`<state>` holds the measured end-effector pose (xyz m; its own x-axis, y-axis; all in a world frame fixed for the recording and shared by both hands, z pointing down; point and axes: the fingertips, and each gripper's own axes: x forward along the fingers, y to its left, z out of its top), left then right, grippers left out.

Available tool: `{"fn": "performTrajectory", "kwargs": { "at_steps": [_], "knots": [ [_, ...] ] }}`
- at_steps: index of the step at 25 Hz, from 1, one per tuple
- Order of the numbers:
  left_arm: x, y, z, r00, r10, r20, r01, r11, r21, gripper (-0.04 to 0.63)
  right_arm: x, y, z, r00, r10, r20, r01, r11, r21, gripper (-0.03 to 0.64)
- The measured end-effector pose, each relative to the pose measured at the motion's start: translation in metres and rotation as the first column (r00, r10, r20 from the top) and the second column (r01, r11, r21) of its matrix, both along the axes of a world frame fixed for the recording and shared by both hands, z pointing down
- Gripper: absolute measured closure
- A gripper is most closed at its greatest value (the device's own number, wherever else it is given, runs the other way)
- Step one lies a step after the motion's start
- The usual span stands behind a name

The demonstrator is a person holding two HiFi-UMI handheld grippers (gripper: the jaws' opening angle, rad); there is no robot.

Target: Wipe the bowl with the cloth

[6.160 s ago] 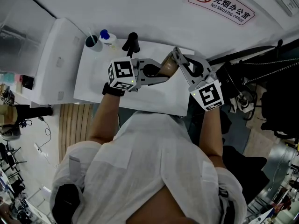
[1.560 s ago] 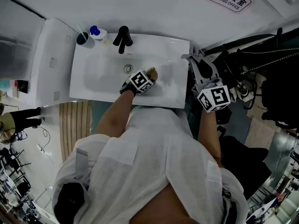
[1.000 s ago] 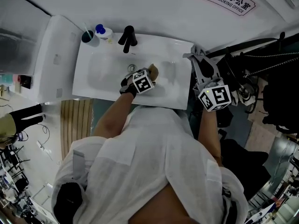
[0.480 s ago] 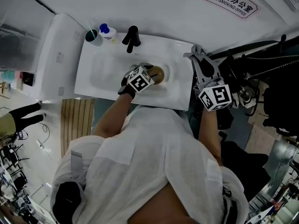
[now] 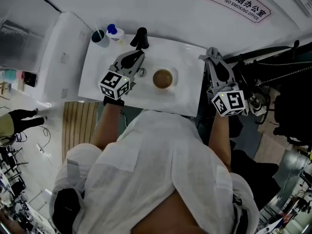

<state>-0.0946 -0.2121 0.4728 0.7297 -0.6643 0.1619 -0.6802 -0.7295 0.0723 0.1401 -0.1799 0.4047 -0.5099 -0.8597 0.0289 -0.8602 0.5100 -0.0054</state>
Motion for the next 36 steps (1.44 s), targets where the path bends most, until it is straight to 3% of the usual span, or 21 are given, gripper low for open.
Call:
{"fn": "performTrajectory", "kwargs": {
  "at_steps": [5,9,20,36],
  "knots": [
    [-0.033,-0.015,-0.058,0.993,-0.094,-0.068,0.102,0.987,0.128,0.574,0.010,-0.005,-0.006,1.000,0.027,0.000,-0.027,0.999,0.017,0.558],
    [-0.045,-0.017,-0.079,0.986,-0.117,-0.117,0.136,0.977,0.166,0.574,0.012,-0.007,-0.012,0.999,0.040,-0.010,-0.039,0.999,0.034,0.558],
    [-0.027,-0.014,-0.077,0.990,-0.059,-0.124,0.080,0.983,0.167,0.574,0.009,-0.008,-0.010,0.998,0.042,-0.046,-0.041,0.999,0.030,0.560],
    [-0.020,-0.006,-0.079,0.990,-0.046,-0.134,0.068,0.984,0.165,0.574,0.013,0.000,-0.012,0.998,0.040,-0.047,-0.039,0.999,0.035,0.560]
  ]
}}
